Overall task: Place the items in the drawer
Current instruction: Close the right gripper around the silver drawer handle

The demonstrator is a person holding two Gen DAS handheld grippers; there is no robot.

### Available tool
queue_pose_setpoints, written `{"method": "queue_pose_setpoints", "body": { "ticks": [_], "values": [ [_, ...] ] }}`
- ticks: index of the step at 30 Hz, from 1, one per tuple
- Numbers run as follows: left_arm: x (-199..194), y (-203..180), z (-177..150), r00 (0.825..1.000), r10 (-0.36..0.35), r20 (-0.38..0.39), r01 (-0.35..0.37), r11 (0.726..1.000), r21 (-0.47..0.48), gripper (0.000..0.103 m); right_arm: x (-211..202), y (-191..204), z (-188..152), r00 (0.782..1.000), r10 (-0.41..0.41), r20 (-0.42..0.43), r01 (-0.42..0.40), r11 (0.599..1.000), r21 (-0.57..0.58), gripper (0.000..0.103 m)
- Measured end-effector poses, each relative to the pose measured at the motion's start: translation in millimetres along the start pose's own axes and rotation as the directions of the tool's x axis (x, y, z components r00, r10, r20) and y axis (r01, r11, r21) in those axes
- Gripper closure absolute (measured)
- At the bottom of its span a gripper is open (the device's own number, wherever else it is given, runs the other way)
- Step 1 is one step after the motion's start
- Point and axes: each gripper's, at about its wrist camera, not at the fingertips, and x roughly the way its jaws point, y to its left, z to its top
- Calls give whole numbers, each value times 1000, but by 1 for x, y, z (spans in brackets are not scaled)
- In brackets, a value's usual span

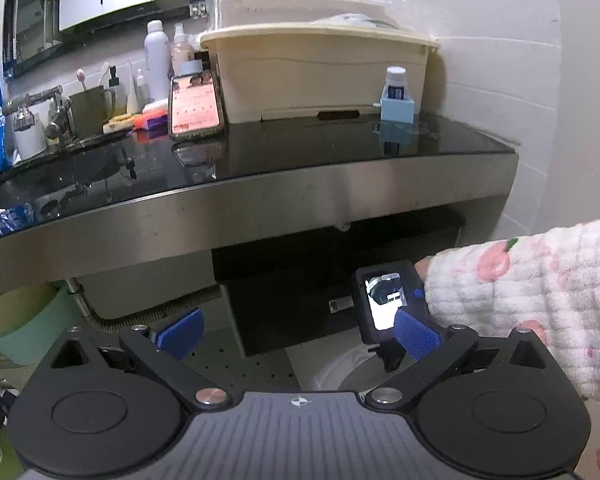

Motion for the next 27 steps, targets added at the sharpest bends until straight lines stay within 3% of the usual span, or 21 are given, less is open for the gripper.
{"method": "queue_pose_setpoints", "body": {
  "ticks": [12, 27],
  "values": [
    [11, 4, -1, 999, -31, -26, 30, 1000, -7, 1, 13, 8, -3, 1000, 7, 5, -7, 999, -47, 0],
    [16, 5, 3, 998, -37, -55, 36, 999, -30, 1, 13, 5, -2, 1000, 10, 3, -10, 1000, -9, 0]
  ]
}}
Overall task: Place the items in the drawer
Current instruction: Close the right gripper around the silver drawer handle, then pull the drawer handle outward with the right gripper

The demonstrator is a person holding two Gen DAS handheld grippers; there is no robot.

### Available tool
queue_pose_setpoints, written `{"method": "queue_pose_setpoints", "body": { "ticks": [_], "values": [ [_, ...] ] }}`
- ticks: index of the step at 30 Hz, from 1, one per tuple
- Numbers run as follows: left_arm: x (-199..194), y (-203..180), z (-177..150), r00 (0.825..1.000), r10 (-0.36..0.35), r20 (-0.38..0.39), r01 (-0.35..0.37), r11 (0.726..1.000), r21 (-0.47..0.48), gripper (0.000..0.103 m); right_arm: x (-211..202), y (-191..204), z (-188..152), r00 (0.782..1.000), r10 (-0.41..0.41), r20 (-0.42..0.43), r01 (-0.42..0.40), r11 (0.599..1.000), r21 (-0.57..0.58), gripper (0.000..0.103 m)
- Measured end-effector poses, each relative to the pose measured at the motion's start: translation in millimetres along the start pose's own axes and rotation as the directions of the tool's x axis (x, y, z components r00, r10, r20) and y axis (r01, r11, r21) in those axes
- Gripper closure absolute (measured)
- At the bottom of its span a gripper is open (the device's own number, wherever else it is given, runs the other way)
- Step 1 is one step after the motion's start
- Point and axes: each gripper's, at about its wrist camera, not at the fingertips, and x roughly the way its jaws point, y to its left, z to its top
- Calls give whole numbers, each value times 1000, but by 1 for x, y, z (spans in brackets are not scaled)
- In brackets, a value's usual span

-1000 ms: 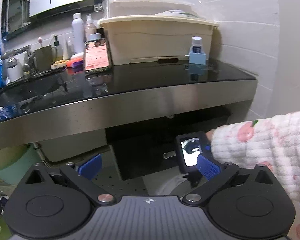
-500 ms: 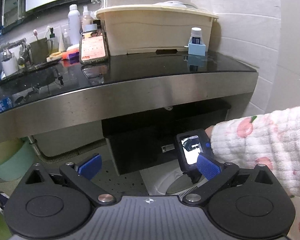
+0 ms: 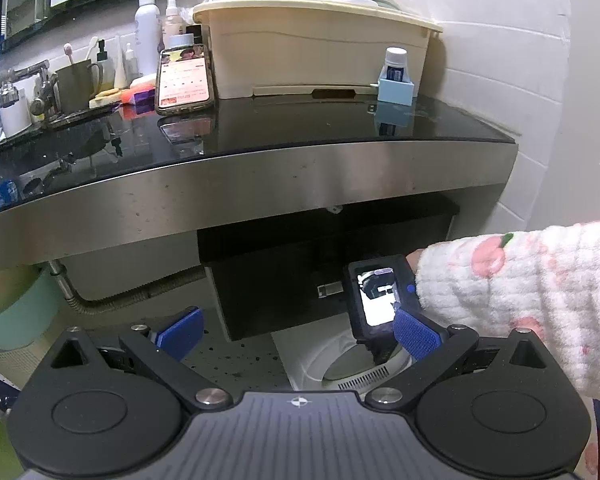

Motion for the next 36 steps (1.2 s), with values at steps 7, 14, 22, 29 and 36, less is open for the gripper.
{"method": "queue_pose_setpoints", "body": {
  "ticks": [7, 14, 22, 29, 36],
  "values": [
    [5, 5, -2, 999, -13, -44, 12, 1000, -19, 1, -1, 1, -1, 1000, 4, 9, -4, 1000, 13, 0],
    [5, 7, 1, 999, -14, -35, 13, 1000, -28, 1, -9, 10, -3, 1000, 16, 14, -16, 1000, -1, 0],
    [5, 0, -4, 996, -47, -73, 46, 999, -23, 1, -14, 16, -3, 1000, 17, 14, -17, 1000, 5, 0],
    [-1, 0, -5, 997, -39, -62, 38, 999, -19, 1, -17, 19, 0, 1000, 27, 4, -27, 999, 19, 0],
    [-3, -2, -7, 996, -57, -65, 56, 998, -27, 1, -31, 32, -5, 998, 49, 31, -50, 998, 27, 0]
  ]
}}
